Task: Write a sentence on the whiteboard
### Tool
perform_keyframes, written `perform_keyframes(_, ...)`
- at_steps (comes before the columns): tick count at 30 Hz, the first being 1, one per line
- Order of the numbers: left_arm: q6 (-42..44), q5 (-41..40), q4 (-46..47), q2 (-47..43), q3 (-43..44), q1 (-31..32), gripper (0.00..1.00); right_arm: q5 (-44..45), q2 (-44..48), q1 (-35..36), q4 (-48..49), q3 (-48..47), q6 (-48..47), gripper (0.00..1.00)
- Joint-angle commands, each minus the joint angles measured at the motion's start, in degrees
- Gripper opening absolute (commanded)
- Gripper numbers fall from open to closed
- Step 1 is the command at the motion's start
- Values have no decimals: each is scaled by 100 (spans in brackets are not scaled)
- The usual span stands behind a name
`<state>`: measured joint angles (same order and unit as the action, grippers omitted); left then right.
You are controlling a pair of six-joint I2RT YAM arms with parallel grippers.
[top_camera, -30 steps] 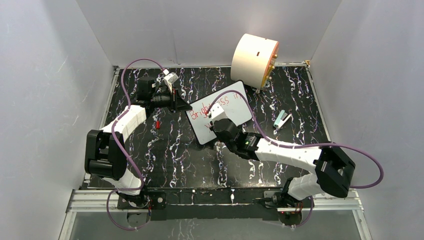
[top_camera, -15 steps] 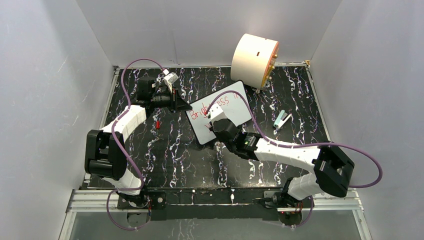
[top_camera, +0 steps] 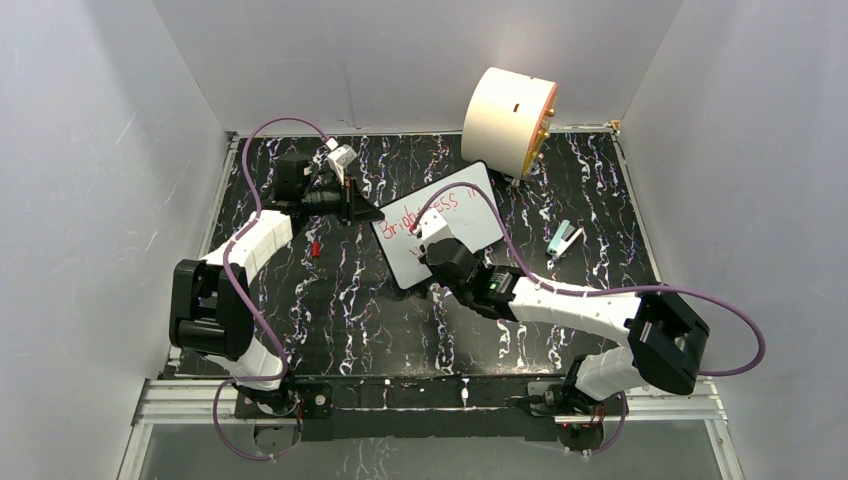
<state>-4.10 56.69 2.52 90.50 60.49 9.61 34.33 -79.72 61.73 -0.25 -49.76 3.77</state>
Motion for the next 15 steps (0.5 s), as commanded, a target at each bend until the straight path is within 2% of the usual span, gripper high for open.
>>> perform_keyframes(1,239,-415,-498,170,-109,155,0,-49,115,-31,34,105,126,0)
perform_keyframes(15,235,-422,-500,164,-106,156,0,275,245,-39,-148,167,146,0)
